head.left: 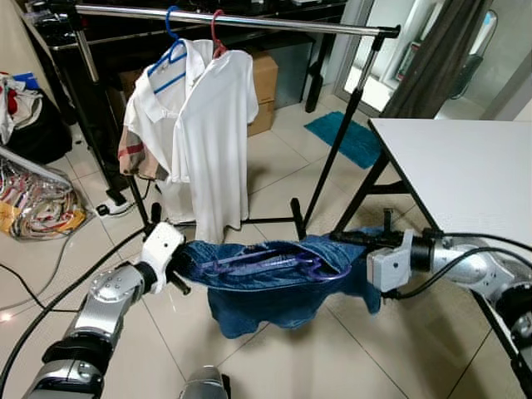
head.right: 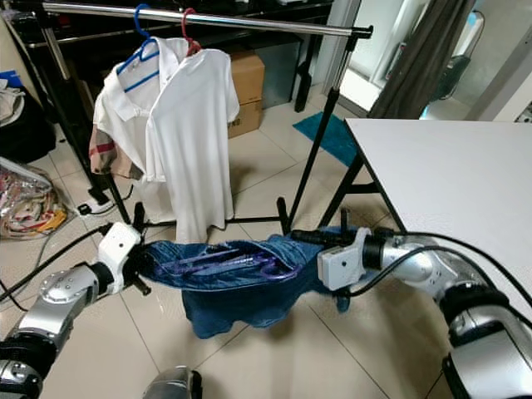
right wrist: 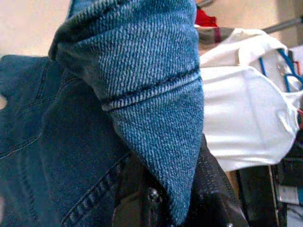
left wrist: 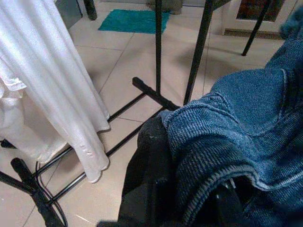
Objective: Hang hanger
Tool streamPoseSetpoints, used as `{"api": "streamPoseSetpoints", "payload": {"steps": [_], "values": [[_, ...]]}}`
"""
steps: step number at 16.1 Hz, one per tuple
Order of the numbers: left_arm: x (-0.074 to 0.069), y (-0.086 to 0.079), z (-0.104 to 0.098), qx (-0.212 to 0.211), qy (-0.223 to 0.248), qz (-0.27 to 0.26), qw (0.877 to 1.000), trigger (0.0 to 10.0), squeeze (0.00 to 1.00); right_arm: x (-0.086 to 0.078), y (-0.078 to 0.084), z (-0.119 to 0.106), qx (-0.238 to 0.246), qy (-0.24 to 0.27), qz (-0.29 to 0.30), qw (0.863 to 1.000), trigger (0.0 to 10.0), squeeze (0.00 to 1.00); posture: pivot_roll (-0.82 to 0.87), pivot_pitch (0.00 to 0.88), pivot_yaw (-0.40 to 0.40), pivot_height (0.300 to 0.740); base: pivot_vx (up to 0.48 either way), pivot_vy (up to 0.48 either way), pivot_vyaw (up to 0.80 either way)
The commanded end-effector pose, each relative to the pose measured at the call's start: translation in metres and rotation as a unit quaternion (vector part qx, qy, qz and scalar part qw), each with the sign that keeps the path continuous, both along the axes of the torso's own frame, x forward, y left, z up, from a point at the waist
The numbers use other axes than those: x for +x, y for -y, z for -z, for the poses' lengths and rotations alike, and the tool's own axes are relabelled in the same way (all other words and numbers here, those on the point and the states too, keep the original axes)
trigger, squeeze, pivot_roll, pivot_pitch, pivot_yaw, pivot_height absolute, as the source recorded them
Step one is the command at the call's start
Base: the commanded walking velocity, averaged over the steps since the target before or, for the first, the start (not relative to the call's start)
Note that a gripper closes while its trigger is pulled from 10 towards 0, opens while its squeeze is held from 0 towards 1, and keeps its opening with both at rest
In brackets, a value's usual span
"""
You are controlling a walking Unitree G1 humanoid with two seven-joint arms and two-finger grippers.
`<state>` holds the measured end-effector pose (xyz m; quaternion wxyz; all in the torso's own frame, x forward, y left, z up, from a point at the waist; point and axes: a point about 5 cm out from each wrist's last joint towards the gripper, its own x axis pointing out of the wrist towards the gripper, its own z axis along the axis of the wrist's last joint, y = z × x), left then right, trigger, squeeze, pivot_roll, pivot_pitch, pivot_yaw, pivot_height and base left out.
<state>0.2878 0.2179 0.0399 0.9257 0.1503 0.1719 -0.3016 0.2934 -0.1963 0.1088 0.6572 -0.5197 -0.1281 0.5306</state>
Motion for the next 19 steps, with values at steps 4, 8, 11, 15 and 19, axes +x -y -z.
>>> {"api": "streamPoseSetpoints", "payload": {"steps": [4, 8, 11, 15, 19], "values": [[0.0, 0.002, 0.0, 0.005, 0.004, 0.009, 1.0, 10.0, 0.0, 0.009, 0.013, 0.0, -0.057, 0.02, 0.041, 0.997, 10.0, 0.0, 0.3, 0.0, -0.059, 0.74, 0.0, 0.0, 0.0], [0.0, 0.002, -0.001, 0.009, 0.004, 0.014, 1.0, 10.0, 0.0, 0.0, 0.011, 0.001, -0.015, 0.003, 0.02, 1.0, 10.0, 0.0, 0.3, 0.0, -0.054, 0.74, 0.0, 0.0, 0.0], [0.0, 0.001, -0.001, 0.012, 0.004, 0.015, 1.0, 10.0, 0.0, -0.002, 0.009, -0.002, 0.024, -0.005, 0.017, 1.0, 10.0, 0.0, 0.3, 0.001, -0.052, 0.74, 0.0, 0.0, 0.0], [0.0, 0.0, -0.001, 0.014, 0.003, 0.015, 1.0, 10.0, 0.0, -0.005, 0.006, -0.006, 0.055, -0.053, -0.001, 0.997, 10.0, 0.0, 0.3, 0.001, -0.052, 0.74, 0.0, 0.0, 0.0], [0.0, 0.0, 0.0, 0.015, 0.002, 0.014, 1.0, 10.0, 0.0, -0.009, 0.003, -0.008, 0.063, -0.101, -0.025, 0.993, 10.0, 0.0, 0.3, 0.0, -0.055, 0.74, 0.0, 0.0, 0.0]]}}
